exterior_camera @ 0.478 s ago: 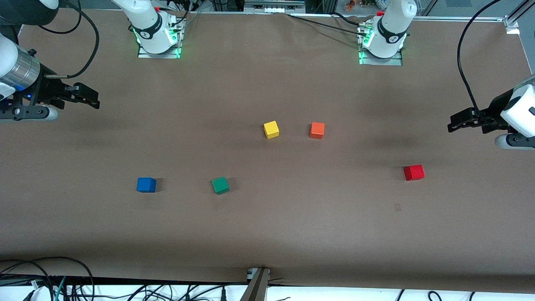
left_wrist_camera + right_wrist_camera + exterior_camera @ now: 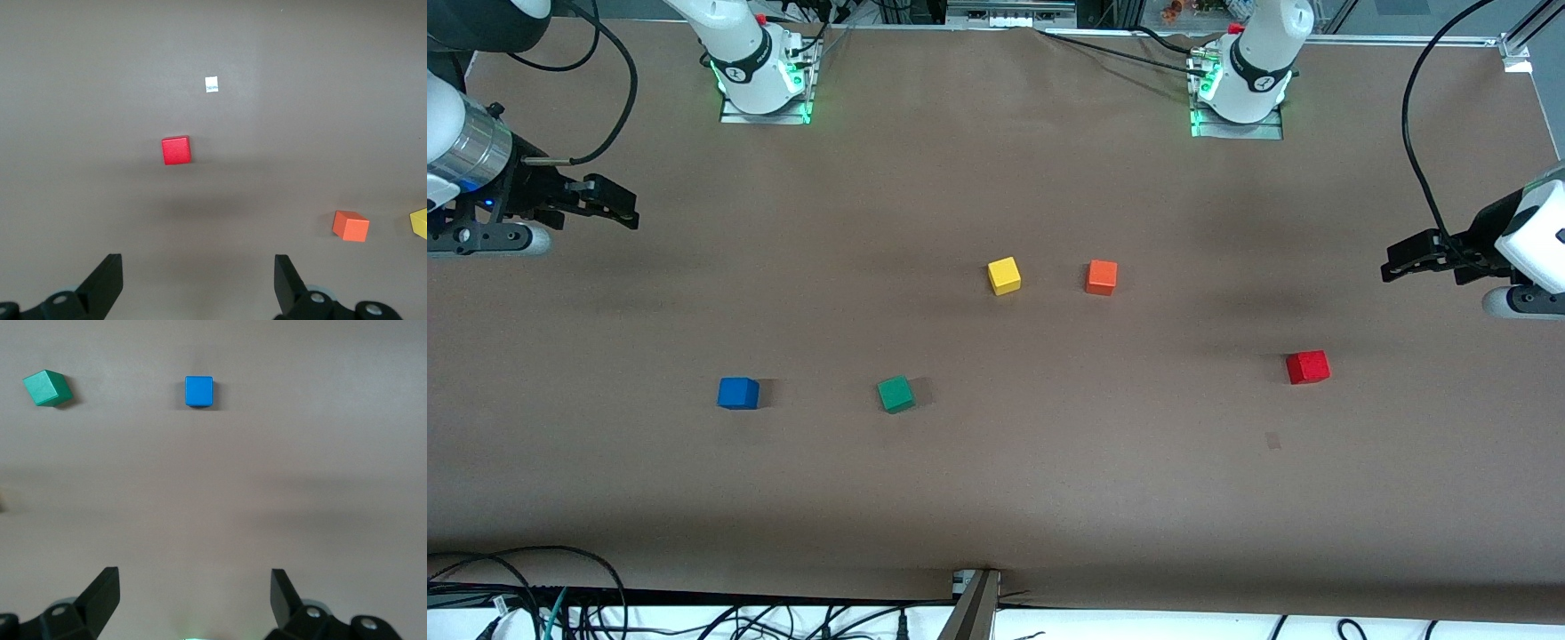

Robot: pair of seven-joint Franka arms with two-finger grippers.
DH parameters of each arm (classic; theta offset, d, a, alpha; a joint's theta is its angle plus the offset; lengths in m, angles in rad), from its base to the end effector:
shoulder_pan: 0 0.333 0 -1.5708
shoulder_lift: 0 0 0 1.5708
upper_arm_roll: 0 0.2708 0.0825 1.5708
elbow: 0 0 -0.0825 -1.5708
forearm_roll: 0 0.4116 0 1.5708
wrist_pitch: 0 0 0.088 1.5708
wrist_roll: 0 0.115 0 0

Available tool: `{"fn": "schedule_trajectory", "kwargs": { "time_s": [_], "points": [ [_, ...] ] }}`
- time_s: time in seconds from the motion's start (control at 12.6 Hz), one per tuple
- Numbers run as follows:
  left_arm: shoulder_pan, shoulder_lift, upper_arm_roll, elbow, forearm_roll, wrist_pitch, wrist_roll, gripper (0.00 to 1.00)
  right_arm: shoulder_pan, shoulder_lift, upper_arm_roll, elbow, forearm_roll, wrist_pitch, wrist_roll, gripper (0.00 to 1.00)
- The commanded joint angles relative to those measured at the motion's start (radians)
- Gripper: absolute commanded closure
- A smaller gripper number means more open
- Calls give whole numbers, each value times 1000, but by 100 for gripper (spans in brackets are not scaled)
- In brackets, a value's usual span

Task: Pass red block to right arm, stack on blue
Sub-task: 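Move the left gripper toward the red cube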

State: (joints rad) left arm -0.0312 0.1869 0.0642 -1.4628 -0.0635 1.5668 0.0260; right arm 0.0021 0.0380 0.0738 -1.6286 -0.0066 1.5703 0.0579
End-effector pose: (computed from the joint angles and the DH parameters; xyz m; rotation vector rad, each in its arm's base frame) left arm 0.6263 0.0105 0.5120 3.0851 0.0135 -0.1250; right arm 0.5853 0.0432 0.5204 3.1277 0.0288 -0.1498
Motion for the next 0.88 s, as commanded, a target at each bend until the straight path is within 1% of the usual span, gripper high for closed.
{"fn": "schedule_trajectory", "kwargs": {
  "time_s": [0.0, 0.24, 0.32, 0.48, 0.64, 0.72, 0.8],
  "points": [
    [-3, 40, 3, 50, 30, -31, 3, 0, -4, -24, 0, -19, -1, -9, -7, 0],
    [11, 106, 8, 44, 28, -24, 8, 0, -4, -24, 0, -19, -1, -9, -7, 0],
    [22, 155, 6, 45, 22, -5, 11, 0, -4, -24, 0, -19, -1, -9, -7, 0],
    [34, 219, 6, 21, 21, 85, 11, 0, -4, -24, 0, -17, -1, -9, -7, 0],
    [39, 279, 6, -5, 18, 146, 9, 0, -4, -24, 0, -19, -1, -15, -7, 0],
    [43, 295, 6, -40, 14, 201, 5, 0, -4, -26, 0, -17, -1, -16, -7, 0],
    [43, 296, 6, -104, 14, 282, 2, 0, -4, -24, -2, -17, -1, -16, -7, 0]
  ]
}}
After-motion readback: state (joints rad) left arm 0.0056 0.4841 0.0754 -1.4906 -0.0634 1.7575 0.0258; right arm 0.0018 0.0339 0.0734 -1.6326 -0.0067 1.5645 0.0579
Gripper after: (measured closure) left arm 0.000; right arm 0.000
